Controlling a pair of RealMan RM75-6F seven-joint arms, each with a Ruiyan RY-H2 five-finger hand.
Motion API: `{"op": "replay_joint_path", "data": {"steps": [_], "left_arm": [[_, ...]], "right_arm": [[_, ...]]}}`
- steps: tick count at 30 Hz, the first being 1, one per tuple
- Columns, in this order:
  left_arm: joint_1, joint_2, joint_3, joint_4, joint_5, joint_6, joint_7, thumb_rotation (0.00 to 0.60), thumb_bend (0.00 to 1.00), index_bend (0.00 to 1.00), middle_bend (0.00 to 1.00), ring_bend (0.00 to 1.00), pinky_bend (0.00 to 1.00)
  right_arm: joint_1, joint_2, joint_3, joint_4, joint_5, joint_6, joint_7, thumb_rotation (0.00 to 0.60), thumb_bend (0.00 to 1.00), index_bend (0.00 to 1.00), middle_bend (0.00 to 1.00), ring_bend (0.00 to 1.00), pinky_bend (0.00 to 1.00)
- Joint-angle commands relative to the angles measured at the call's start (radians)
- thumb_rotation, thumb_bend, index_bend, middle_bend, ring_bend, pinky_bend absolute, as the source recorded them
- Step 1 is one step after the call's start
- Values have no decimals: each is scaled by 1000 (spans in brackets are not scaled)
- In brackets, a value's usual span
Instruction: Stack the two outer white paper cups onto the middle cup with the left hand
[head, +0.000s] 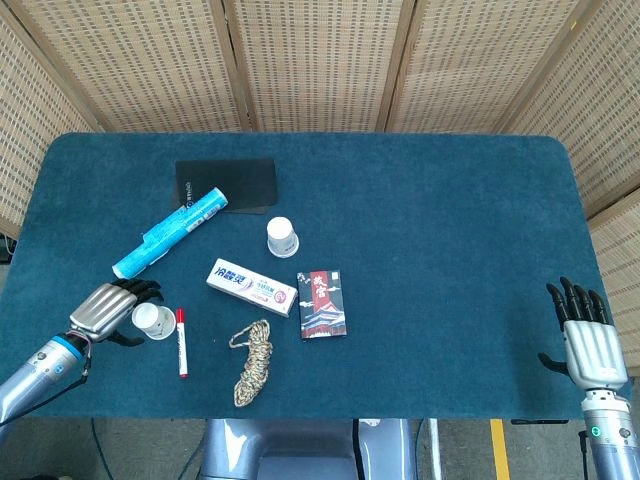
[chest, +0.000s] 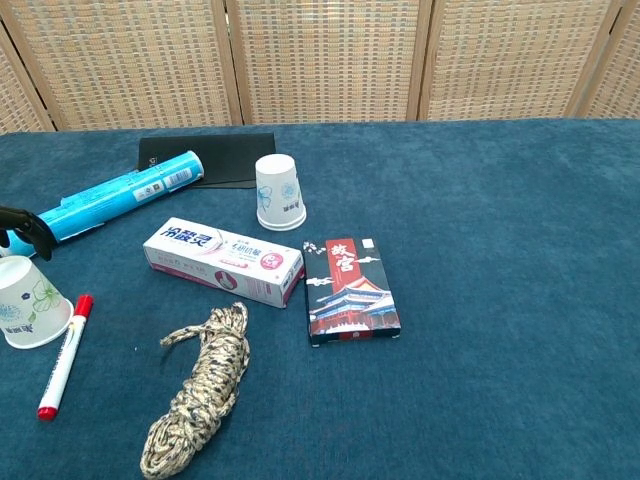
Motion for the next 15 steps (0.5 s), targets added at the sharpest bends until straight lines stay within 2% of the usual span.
{"op": "replay_joint_path", "data": {"steps": [1, 7, 15], "left_arm": [[7, -14, -11, 20, -2, 7, 7, 600, 3, 396, 294, 283, 322], [13, -21, -26, 32, -5, 13, 18, 600, 60, 526, 395, 374, 408], [5, 3, -54, 1, -9, 24, -15, 600, 67, 527, 397, 376, 410]], "right_arm": [[1, 0, 0, 1, 1, -2, 1, 600, 0, 0, 0, 0, 0], [2, -2, 1, 4, 3, -5, 1, 600, 0, 0, 0, 0, 0], [1, -2, 1, 3, 3, -3, 0, 600, 0, 0, 0, 0, 0]]}}
